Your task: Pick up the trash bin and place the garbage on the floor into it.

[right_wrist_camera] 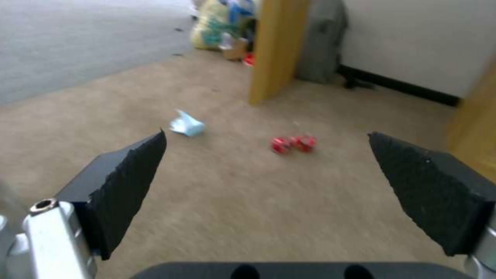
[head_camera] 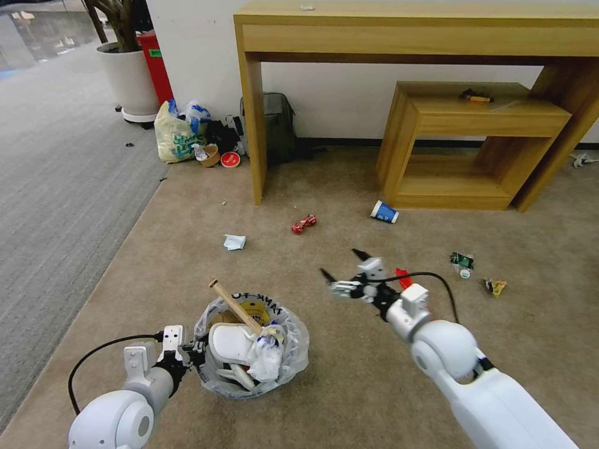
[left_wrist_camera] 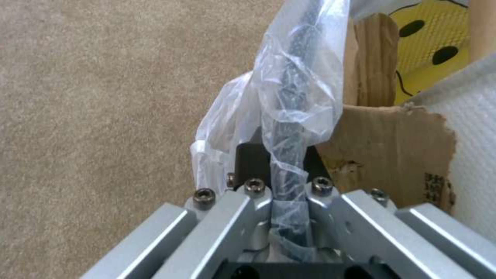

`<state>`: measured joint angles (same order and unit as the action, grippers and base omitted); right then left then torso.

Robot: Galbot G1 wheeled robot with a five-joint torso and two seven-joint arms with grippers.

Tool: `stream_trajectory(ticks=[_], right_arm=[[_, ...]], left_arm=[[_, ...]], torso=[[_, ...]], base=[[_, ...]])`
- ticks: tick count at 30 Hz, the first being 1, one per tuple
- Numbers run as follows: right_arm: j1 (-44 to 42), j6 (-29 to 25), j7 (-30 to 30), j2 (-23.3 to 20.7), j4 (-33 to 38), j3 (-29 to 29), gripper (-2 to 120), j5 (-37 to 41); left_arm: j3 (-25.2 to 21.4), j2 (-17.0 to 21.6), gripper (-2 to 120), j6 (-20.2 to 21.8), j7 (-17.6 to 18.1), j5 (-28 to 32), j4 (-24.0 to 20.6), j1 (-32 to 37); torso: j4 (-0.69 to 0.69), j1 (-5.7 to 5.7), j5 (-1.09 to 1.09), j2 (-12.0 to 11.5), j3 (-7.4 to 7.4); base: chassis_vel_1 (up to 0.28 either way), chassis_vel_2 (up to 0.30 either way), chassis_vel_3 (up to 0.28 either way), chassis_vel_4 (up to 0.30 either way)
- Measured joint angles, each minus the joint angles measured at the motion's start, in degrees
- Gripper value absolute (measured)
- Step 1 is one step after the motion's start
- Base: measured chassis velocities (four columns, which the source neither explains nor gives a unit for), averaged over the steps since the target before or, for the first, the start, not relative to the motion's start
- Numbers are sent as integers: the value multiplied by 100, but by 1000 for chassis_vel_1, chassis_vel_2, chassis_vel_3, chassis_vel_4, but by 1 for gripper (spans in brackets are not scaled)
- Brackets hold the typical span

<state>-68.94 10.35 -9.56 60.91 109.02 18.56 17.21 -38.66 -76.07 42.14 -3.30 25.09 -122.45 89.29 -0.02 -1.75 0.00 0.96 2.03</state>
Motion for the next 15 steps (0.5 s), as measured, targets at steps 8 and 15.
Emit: stream_trajectory(ticks=[8, 15], right_arm=[[-507, -167, -159, 477, -54, 646, 100, -288], [-720, -203, -204, 609, 36, 977, 100, -291]], left_arm=[[6, -16, 0, 0, -4, -2, -56, 67], [25, -32, 0, 0, -14, -21, -120, 143]], torso=[[1, 0, 0, 0, 0], [2, 0, -1, 0, 0]], base=[[0, 0, 0, 0], [-5, -4, 8, 7]])
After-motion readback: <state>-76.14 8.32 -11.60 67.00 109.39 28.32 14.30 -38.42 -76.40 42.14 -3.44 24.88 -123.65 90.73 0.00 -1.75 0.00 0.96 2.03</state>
